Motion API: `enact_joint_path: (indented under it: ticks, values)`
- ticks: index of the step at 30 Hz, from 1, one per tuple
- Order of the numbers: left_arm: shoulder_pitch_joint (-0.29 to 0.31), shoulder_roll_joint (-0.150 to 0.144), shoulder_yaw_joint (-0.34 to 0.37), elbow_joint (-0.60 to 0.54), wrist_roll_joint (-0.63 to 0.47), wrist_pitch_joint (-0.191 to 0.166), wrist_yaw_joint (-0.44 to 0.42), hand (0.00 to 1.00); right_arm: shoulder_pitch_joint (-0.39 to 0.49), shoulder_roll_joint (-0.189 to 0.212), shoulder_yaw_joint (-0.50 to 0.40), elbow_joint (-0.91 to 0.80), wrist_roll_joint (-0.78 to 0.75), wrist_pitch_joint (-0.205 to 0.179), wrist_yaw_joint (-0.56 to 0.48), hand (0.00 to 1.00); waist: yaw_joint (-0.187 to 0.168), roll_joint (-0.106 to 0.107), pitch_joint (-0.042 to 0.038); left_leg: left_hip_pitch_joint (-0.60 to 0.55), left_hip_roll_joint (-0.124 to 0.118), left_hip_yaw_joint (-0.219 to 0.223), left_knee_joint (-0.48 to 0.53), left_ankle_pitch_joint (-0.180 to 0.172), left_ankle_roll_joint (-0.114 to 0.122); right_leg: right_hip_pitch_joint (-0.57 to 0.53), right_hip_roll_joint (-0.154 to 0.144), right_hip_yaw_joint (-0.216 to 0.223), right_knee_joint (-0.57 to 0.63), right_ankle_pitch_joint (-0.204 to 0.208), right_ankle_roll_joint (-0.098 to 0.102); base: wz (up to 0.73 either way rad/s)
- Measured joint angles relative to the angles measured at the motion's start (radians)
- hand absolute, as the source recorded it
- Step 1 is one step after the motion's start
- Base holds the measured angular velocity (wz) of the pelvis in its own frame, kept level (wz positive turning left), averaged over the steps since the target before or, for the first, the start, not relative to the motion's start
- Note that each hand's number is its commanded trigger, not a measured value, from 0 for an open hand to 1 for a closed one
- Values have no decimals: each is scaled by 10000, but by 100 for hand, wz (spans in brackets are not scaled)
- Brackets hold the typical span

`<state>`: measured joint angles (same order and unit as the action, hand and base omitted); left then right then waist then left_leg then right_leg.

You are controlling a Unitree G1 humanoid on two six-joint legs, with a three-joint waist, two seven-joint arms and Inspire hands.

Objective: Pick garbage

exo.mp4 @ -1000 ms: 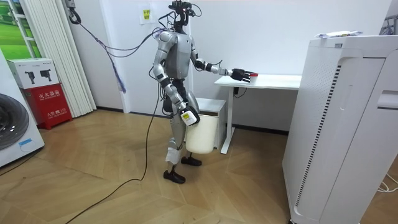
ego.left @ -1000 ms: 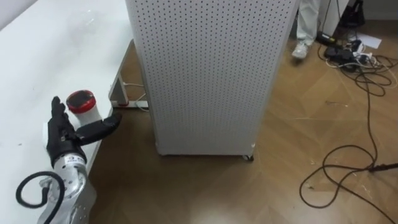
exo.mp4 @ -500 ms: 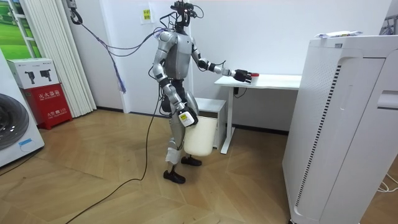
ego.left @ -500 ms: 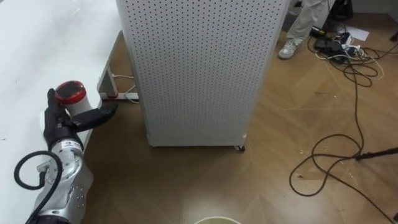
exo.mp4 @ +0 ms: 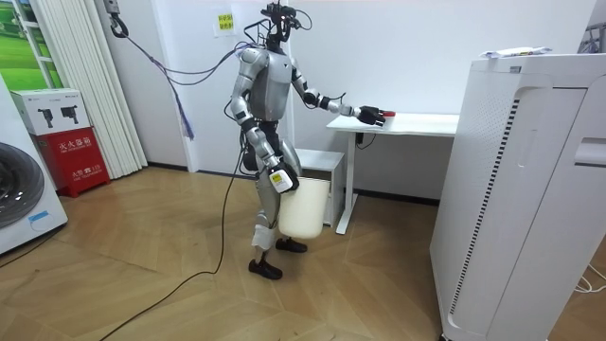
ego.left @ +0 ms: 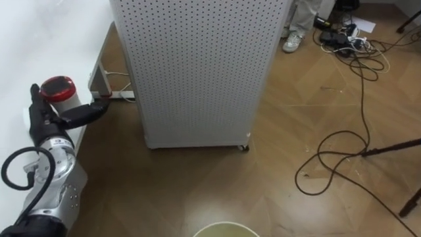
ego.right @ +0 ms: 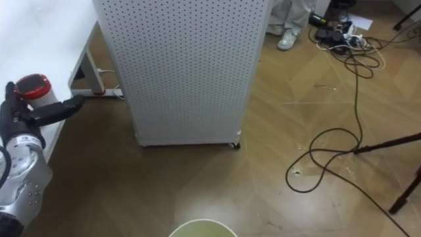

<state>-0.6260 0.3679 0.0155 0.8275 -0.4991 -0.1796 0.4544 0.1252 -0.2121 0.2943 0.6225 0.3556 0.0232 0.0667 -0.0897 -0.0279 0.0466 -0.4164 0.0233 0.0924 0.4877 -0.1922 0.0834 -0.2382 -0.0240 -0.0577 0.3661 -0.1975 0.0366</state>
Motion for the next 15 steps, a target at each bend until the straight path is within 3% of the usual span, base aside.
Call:
enact_joint_path:
  ticks: [6,15]
  values:
    - [-76,438,6,297,-12,-145,275,100,-80,9,2,113,22,-5,-63,100,-35,-30,-2,-324,67,4,271,-33,59,-239,32,-10,119,3,-3,1]
    - [-238,463,2,578,-117,-206,718,100,-248,10,282,196,-4,-17,-125,100,-155,-36,-7,-458,74,21,352,-62,100,-400,30,10,204,15,19,0]
